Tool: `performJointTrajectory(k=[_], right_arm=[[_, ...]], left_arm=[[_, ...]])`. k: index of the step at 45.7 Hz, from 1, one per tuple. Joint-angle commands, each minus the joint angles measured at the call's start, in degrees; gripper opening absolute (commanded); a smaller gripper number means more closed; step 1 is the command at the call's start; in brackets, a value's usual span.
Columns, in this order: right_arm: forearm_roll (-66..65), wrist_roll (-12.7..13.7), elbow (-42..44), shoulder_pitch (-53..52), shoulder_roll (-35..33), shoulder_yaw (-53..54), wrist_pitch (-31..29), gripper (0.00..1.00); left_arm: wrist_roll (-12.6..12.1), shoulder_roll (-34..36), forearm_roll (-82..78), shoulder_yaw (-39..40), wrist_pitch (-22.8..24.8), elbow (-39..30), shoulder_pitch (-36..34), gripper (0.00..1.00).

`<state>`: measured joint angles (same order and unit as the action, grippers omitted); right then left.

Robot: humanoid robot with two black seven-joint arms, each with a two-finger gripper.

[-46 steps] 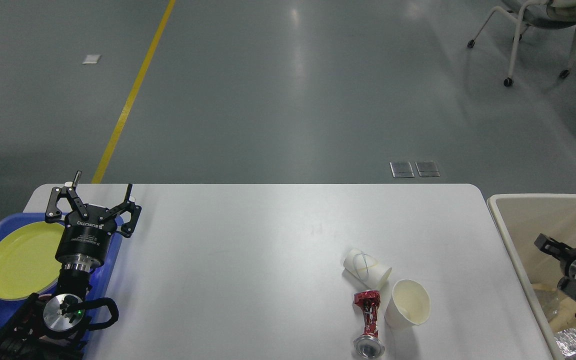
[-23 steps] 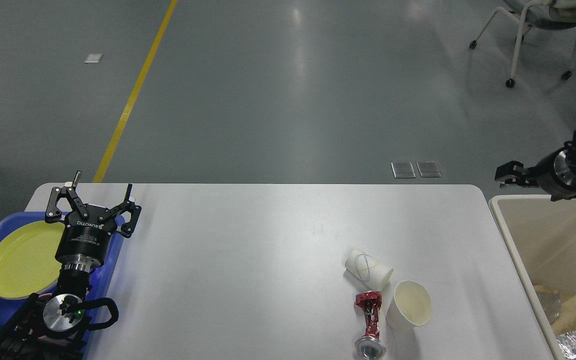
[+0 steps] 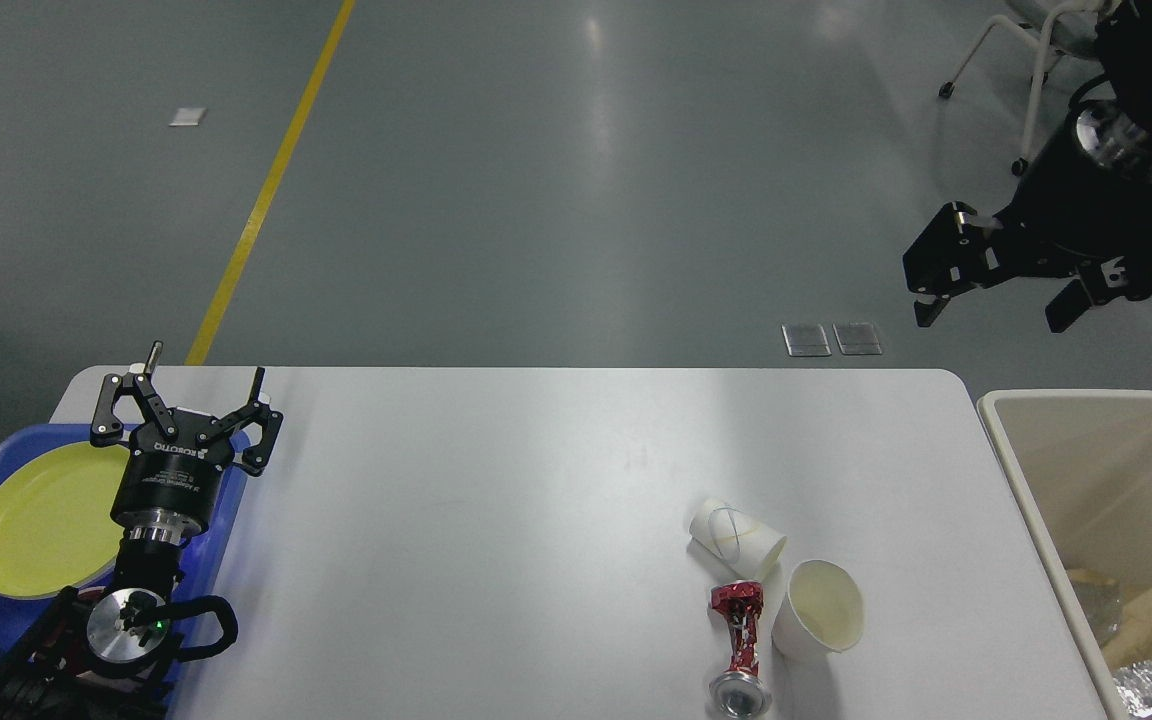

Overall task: Tidy desktop
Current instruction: 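Move the right gripper down to the upright white paper cup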

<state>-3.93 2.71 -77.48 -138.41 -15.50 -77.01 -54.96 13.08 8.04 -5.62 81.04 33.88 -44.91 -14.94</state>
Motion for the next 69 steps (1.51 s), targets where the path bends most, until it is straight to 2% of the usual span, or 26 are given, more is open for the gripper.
performJointTrajectory(k=[1,5,17,34,50,60,69], right_arm=[[2.5,0.0,-8.9,-8.5,0.8,0.5,0.0,1.0],[4.5,0.0,-11.4,-12.3,0.3,0.8,0.0,1.0],[5.3,0.0,-11.6,-10.9,0.5,0.7,0.0,1.0],[5.2,0.0,-11.5,0.1,1.8,2.8,0.0,1.0],[5.1,0.1,-11.2,16.3,2.4,5.7,14.5,0.98],[4.9,0.2,-10.1,28.4,2.8,6.5,25.8,0.99],[5.2,0.2,-9.0,38.6,6.2,6.5,39.2,0.99]], left_arm=[[0.0,0.0,0.0,0.0,0.0,0.0,0.0,0.96],[0.0,0.0,0.0,0.0,0.0,0.0,0.0,0.96],[0.0,0.0,0.0,0.0,0.0,0.0,0.0,0.96],[-0.1,0.0,0.0,0.0,0.0,0.0,0.0,0.96],[0.0,0.0,0.0,0.0,0.0,0.0,0.0,0.96],[-0.1,0.0,0.0,0.0,0.0,0.0,0.0,0.96],[-0.1,0.0,0.0,0.0,0.0,0.0,0.0,0.97]])
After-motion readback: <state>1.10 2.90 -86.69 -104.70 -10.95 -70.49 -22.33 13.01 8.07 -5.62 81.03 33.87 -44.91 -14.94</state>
